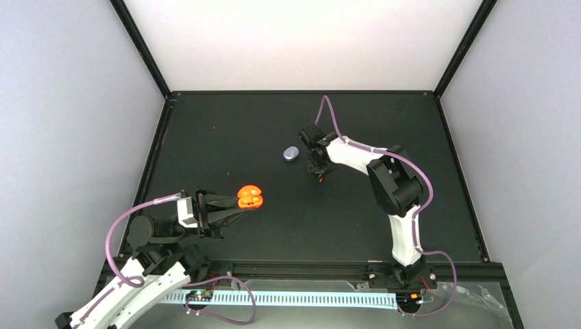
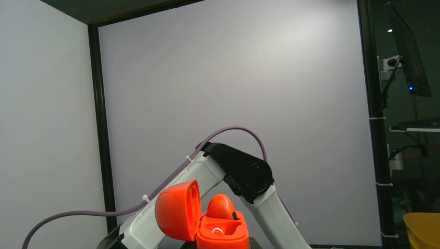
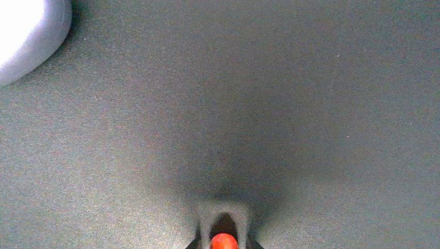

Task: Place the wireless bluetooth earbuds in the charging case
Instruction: Pick up the earbud from the center of the board.

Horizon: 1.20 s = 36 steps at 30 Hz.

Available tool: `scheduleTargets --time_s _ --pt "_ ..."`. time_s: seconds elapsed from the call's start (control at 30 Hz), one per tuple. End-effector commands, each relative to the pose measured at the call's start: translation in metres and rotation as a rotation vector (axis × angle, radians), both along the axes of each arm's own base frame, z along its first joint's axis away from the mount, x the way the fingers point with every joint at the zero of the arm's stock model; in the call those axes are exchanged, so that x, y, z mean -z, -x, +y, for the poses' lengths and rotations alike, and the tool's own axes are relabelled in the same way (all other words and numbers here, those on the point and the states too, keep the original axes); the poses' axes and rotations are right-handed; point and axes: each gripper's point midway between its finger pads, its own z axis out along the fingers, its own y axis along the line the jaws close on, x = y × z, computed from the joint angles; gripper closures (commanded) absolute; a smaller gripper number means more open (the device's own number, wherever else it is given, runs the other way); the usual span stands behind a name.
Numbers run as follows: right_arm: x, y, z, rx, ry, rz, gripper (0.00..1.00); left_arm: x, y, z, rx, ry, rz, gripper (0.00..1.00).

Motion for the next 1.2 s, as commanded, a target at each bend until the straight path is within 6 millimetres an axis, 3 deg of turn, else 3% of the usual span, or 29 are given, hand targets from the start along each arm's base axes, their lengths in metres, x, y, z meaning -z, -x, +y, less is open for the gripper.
scheduleTargets --time_s 0.0,0.47,0.8,1.0,1.17 --pt "0.027 0.009 0.003 0.005 -0.001 0.06 0.8 -0.001 0.003 0.0 0.001 -0.004 -0.021 0.98" --pt "0.015 0.009 0.003 0.004 -0.026 0.03 0.91 0.0 0.001 -0.001 0.0 -0.005 -0.013 0.98" --pt "-0.005 0.007 0.003 0.005 -0.054 -0.02 0.92 0.001 -0.002 -0.002 -0.002 -0.007 -0.004 0.98" --pt "-0.034 0.011 0.001 0.005 -0.101 -0.077 0.92 0.0 -0.003 -0.003 -0.007 -0.009 0.0 0.99" --pt "-0.08 0.019 0.0 -0.01 -0.182 -0.15 0.92 -0.002 -0.005 -0.004 -0.012 -0.007 -0.004 0.98"
